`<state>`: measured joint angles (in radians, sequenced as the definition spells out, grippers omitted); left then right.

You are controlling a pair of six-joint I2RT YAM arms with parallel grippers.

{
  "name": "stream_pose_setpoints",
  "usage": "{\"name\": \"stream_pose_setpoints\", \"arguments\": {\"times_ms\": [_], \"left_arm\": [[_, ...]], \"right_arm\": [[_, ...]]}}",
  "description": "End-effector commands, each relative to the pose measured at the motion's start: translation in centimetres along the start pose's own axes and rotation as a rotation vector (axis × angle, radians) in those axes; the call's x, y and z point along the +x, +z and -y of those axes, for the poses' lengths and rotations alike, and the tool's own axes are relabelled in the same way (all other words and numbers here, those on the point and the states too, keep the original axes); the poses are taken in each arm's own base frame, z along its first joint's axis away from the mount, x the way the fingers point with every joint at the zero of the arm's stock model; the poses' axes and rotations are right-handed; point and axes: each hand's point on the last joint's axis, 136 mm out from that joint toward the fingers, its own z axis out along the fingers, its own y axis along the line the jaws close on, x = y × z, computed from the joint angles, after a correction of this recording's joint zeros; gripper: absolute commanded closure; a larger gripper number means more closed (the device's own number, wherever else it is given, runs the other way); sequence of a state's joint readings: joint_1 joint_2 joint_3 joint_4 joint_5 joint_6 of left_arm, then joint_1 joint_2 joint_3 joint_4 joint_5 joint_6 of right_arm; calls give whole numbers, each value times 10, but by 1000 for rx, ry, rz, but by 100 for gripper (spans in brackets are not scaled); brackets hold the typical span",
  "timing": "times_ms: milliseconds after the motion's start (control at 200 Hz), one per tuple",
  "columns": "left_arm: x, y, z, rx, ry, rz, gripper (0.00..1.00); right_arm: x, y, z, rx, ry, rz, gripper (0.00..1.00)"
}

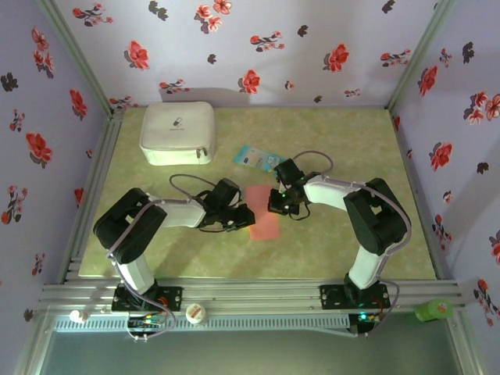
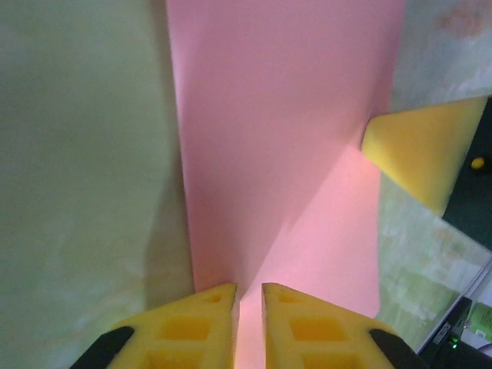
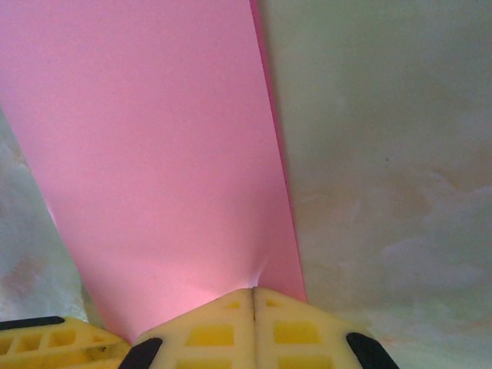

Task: Fold a paper plane with a square sheet of paper (pick it up from the middle)
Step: First fold the square sheet of paper in half at the center of the table.

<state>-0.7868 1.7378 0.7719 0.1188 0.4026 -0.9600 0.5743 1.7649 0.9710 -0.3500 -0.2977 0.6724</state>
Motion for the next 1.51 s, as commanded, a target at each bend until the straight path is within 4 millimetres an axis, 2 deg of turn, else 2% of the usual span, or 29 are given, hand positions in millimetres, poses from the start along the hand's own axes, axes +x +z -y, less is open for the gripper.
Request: {"name": "stream_pose_setpoints", "arguments": {"times_ms": [0,205,335,505,660,835,1025,1155,1295,1415,1500], "left_arm": [[12,-8,0,-13,48,-12,82],[9,-20,35,59,90,18,81],[13,-14,49,103,103,-17,78],[21,3,38,97,74,-56,78],[35,10,22,71,62,-104,79],[56,3,-7,-11,57,-146,78],[65,-8,-12,-36,106,-171,78],[61,-15,-3,-22,133,-154,78],[49,-26,18,33,165,-101,78],[21,-39,32,71,146,-9,79],[-11,-49,31,87,59,74,79]], "right_arm": [[29,7,50,195,51,-80,100],[29,7,50,191,49,-80,100],[29,6,49,191,48,-78,100],[29,6,50,192,49,-79,100],[30,6,51,195,49,-83,100],[31,3,52,202,45,-77,100],[31,6,51,198,45,-85,100],[30,5,49,192,41,-81,100],[28,4,45,176,35,-77,100],[21,0,31,124,19,-62,100],[10,-10,17,94,-6,-31,100]]}}
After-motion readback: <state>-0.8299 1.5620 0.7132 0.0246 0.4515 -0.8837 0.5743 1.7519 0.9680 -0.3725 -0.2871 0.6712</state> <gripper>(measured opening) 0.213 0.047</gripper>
